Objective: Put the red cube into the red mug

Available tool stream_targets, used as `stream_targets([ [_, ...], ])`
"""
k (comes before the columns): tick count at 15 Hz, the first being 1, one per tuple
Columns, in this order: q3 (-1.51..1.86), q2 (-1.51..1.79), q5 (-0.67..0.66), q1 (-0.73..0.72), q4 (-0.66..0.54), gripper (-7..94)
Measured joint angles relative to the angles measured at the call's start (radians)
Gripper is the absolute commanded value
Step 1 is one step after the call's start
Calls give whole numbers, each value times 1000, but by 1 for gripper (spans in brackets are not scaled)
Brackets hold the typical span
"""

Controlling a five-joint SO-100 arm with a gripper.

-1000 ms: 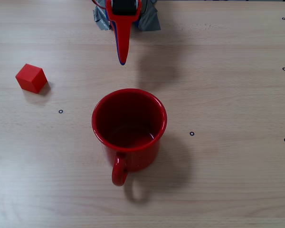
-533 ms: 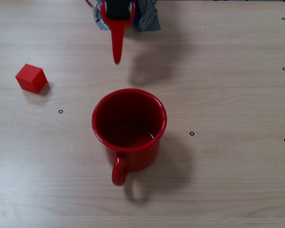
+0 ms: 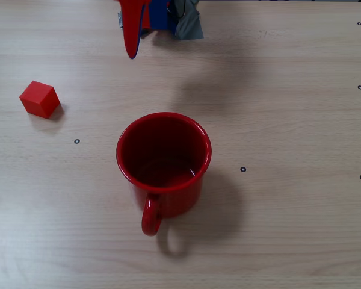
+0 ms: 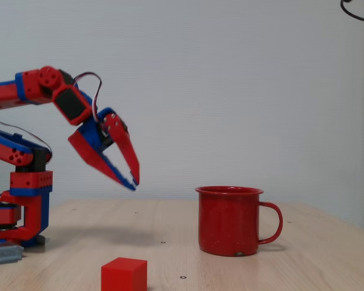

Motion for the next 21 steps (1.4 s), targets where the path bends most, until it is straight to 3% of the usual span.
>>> stream_targets([
  [6,-380,-273,20,87,233,0],
  [21,-1157,-916,-38,407,477,0],
])
